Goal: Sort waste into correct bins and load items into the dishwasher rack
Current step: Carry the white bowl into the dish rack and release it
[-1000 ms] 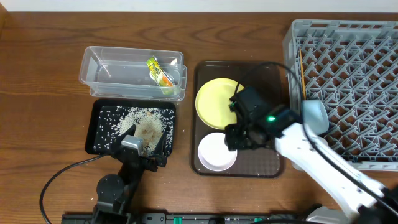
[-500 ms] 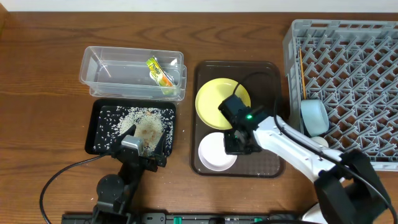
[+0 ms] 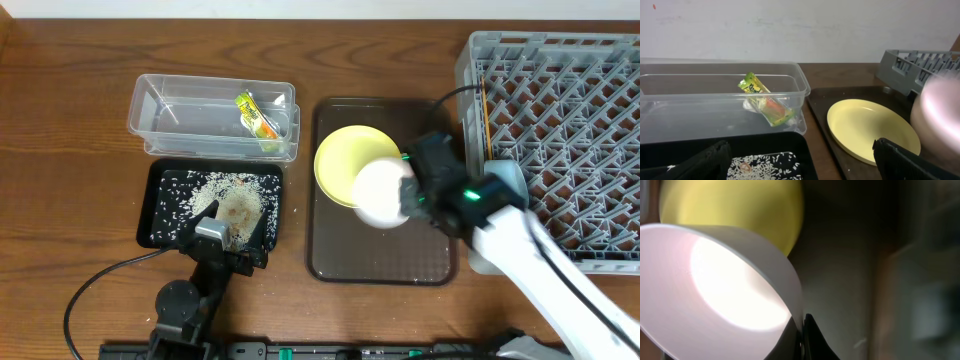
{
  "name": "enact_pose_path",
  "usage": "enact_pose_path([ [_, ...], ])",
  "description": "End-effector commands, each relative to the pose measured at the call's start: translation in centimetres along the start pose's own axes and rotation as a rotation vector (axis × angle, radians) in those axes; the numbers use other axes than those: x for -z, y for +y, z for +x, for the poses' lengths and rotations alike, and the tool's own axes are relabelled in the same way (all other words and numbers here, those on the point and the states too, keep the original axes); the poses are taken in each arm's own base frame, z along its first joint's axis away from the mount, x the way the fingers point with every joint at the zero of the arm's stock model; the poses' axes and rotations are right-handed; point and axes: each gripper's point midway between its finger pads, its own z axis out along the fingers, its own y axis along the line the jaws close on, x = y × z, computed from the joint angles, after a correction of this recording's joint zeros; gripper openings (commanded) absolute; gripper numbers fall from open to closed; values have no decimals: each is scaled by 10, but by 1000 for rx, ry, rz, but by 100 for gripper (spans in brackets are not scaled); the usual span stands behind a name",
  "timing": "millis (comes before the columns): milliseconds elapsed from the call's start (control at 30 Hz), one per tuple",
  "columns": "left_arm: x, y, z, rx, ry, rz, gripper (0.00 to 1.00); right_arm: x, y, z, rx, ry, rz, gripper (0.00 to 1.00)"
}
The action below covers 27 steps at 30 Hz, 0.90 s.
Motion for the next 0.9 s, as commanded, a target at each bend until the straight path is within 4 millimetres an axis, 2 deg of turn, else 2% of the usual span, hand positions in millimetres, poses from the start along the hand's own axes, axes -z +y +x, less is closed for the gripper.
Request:
enact_pose_path([
  [0,-1,1,16,-11,49,0,92,51,-76,-61,-67,-334,352,1],
  [167,-1,1,16,-11,49,0,92,101,-145,-90,-220,-558,684,1],
  [233,-1,1,16,-11,49,0,92,111,-164,-97,-285,-612,770,1],
  [300,-1,1,16,-11,49,0,92,111,-179,-106,-328,-635,816,1],
  [433,-1,1,16,-11,49,0,92,93,-201,-118,-331,-606,893,1],
  [567,-1,1,16,-11,49,0,93,60,-214,-127,-256,-530,967,1],
  [700,-1,1,16,-11,49,0,92,20,-215,-131,-125,-433,1012,1],
  [867,-1,1,16,-11,49,0,92,-19,-212,-132,-31,-369,1032,1],
])
